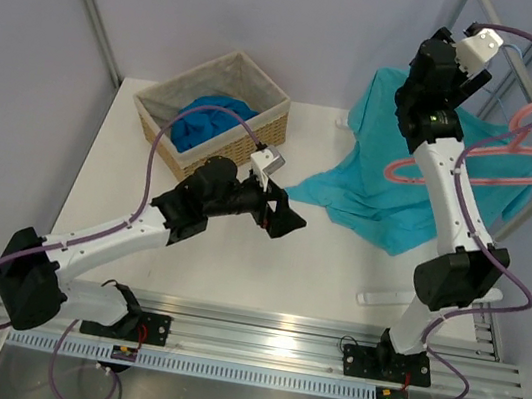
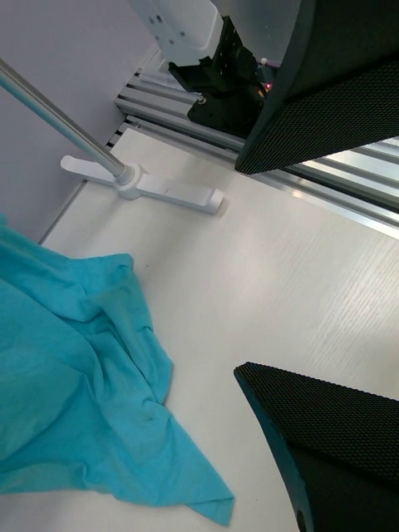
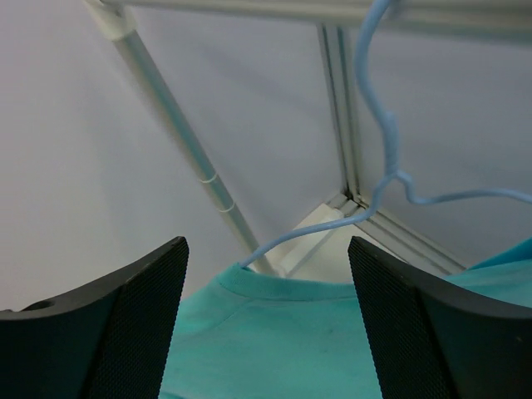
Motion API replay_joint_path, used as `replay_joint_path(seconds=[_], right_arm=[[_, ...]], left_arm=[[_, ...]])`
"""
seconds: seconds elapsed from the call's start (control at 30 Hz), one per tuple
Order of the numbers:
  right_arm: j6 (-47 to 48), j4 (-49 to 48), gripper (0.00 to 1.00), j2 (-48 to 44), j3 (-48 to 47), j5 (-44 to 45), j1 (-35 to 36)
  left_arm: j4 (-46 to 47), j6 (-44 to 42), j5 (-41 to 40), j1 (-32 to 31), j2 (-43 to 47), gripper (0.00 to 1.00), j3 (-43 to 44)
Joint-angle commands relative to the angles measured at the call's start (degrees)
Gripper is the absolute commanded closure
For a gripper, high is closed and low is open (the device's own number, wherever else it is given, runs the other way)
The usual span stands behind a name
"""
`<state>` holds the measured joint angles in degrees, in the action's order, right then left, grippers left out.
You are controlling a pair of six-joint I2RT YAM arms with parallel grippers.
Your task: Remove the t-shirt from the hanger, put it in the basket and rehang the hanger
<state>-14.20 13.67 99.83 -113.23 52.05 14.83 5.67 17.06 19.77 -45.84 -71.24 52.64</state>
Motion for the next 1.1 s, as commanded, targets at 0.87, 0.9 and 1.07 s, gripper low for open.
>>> replay_joint_path(seconds=[0.87, 0.9, 1.07], right_arm=[[45.3, -51.98, 0.28, 14.25, -4.01, 19.05, -1.65], [46.01, -53.21, 0.32, 14.6, -4.19, 19.4, -1.82], [47.33, -53.67, 0.36, 16.36, -4.89, 19.58, -1.91]], left_arm=[[1.27, -2.03, -1.22, -8.65, -4.34, 0.01, 5.01], [1.27, -2.03, -1.14, -8.65, -4.43, 0.01, 5.1], [1.18, -2.21, -0.79, -8.82, -3.99, 0.01, 5.45]])
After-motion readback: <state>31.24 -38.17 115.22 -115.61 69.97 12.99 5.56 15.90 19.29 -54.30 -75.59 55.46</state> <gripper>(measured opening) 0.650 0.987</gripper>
